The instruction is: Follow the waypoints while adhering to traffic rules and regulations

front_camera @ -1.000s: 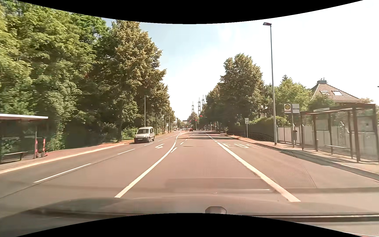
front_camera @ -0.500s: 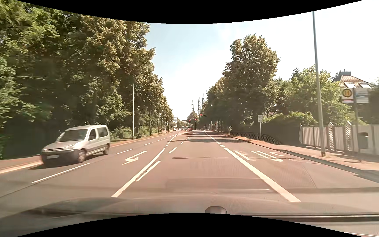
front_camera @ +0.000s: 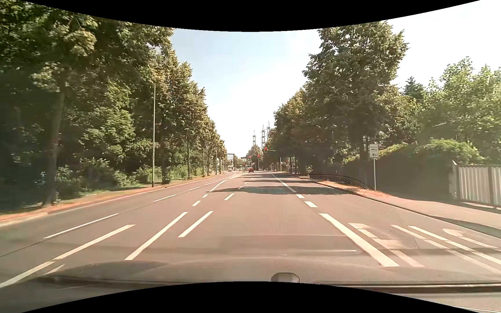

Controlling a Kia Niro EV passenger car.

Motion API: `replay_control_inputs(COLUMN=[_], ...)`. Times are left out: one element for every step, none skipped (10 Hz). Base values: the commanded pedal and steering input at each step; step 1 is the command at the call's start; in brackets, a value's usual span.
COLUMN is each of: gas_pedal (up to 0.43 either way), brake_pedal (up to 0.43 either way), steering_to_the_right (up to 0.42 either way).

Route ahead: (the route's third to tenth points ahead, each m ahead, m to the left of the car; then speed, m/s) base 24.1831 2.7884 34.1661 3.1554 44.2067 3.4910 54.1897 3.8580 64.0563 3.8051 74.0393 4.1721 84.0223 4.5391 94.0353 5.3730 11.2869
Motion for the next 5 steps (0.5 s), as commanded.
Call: replay_control_inputs(gas_pedal=[0.000, 0.000, 0.000, 0.000, 0.000], brake_pedal=[0.128, 0.110, 0.043, 0.018, 0.018], steering_to_the_right=[-0.001, -0.001, -0.001, -0.004, -0.005])
